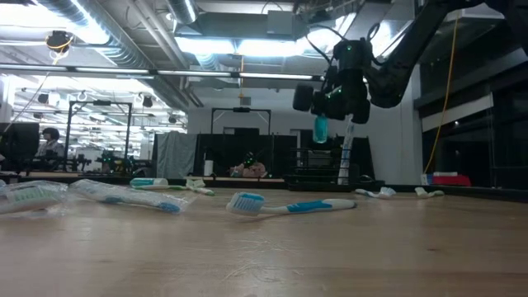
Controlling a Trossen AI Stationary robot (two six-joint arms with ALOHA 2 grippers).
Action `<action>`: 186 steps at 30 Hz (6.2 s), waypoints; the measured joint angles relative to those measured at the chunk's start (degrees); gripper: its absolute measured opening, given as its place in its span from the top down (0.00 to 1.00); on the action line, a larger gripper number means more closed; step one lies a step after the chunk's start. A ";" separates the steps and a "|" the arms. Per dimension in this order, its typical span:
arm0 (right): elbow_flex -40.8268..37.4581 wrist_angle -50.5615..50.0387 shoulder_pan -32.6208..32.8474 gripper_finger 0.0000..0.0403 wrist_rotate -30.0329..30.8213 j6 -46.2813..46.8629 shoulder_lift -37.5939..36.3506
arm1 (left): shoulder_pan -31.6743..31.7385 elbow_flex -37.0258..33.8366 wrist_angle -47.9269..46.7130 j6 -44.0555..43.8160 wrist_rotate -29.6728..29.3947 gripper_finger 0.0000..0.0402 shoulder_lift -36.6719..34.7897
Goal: Pick & Place toothbrushing station
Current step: Put the bottom blue mouthwash into the black organizer
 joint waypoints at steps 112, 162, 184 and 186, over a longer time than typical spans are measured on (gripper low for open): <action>-0.61 -21.43 -0.56 0.77 -8.72 8.86 -7.39 | -0.17 0.00 -4.40 -6.78 0.01 0.60 0.94; -5.53 3.80 7.20 0.77 -14.55 -5.37 -4.50 | -3.36 0.00 -8.94 -12.38 -0.03 0.60 1.70; -17.49 8.85 23.35 0.77 -32.42 -1.72 -4.59 | -8.62 0.00 -13.23 -20.38 0.00 0.60 2.01; -17.49 7.26 24.86 0.77 -29.17 -0.03 -4.91 | -9.01 0.00 -13.26 -21.18 -0.02 0.60 2.01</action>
